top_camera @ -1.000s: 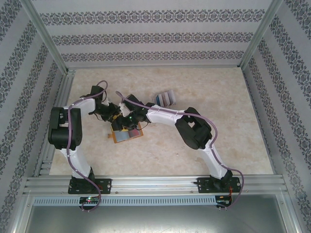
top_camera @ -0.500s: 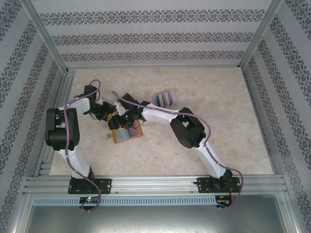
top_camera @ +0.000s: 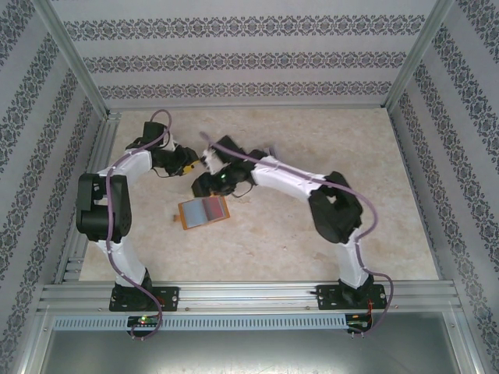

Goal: Put the credit cards into the card holder
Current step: Flip over the card slot in the card holder, then pick up the credit card from the storage box.

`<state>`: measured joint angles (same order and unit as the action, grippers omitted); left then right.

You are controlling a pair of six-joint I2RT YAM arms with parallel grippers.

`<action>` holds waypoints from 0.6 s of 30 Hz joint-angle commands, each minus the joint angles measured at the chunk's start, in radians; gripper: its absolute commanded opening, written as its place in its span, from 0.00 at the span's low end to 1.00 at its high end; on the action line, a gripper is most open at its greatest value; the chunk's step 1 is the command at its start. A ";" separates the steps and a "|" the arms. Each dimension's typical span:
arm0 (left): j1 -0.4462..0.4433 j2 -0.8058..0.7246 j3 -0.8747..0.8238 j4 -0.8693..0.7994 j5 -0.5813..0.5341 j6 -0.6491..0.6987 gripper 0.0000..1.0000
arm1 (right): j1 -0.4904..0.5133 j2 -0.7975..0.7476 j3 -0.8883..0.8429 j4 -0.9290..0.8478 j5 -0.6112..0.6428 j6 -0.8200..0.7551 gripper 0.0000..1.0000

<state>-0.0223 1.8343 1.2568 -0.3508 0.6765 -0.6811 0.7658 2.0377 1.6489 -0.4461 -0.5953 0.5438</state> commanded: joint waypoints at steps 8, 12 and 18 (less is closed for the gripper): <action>-0.136 0.104 0.155 0.060 -0.011 -0.021 0.36 | -0.321 -0.138 -0.072 -0.139 0.231 -0.132 0.56; -0.191 0.166 0.226 0.063 -0.010 -0.031 0.36 | -0.420 -0.115 -0.061 -0.176 0.295 -0.165 0.56; -0.261 0.266 0.338 0.029 0.007 -0.033 0.37 | -0.497 -0.022 -0.013 -0.204 0.258 -0.181 0.57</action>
<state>-0.2581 2.0712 1.5421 -0.3096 0.6769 -0.7078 0.2726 1.9583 1.6043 -0.6010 -0.3397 0.3973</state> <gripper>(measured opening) 0.365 0.568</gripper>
